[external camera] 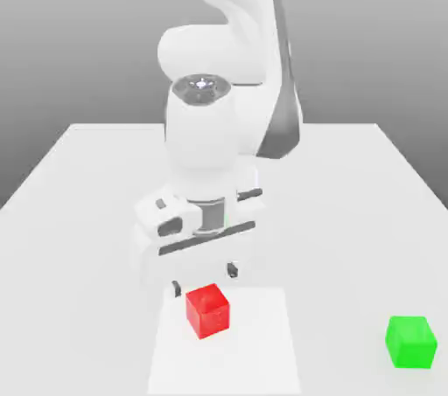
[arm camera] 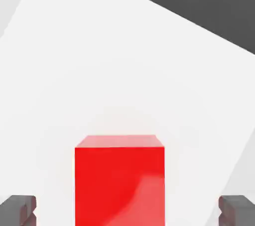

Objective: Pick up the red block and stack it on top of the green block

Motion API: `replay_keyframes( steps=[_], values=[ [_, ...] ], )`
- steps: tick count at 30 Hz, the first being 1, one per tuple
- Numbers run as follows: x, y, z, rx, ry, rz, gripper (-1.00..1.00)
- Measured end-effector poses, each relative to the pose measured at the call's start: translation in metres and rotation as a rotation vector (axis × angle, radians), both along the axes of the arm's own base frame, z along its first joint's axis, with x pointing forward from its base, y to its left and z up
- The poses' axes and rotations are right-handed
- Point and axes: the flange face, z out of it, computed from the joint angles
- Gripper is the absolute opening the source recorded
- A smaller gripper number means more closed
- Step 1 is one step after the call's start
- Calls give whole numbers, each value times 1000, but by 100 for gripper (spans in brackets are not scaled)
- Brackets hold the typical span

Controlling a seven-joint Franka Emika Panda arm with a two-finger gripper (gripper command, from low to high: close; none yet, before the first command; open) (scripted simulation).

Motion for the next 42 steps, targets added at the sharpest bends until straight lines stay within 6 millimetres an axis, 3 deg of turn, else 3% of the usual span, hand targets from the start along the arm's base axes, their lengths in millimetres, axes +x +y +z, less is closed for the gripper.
replay_keyframes(
  steps=[3,4,11,22,24,27,42],
  values=[
    [-1,0,-24,1,3,-1,0],
    [-2,0,-32,2,5,-2,-100],
    [-2,0,-33,3,6,-2,-100],
    [4,4,36,16,19,50,-100],
    [11,22,44,28,31,144,-100],
    [20,70,56,43,47,345,-100],
    [44,178,98,63,68,1038,-100]
  ],
)
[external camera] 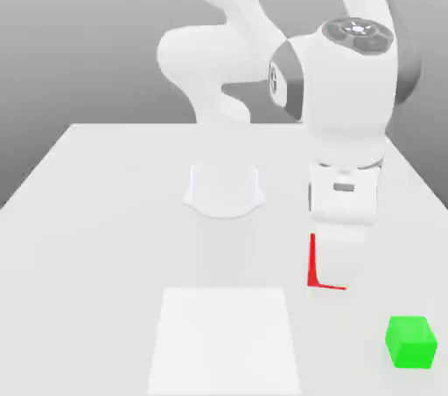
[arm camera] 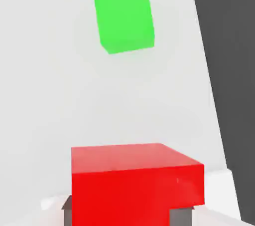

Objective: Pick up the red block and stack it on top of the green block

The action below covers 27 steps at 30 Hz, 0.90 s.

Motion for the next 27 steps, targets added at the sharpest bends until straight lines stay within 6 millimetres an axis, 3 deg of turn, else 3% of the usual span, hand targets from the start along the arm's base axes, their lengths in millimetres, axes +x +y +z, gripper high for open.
replay_keyframes(
  steps=[8,15,19,24,25,27],
  values=[
    [4,50,1,7,-27,351,-100],
    [2,90,-15,9,-61,642,-100],
    [0,110,-34,9,-81,780,-100],
    [0,113,-83,12,-84,798,-100],
    [-1,113,-92,11,-83,799,100],
    [-1,113,-92,11,-83,799,100]
  ],
)
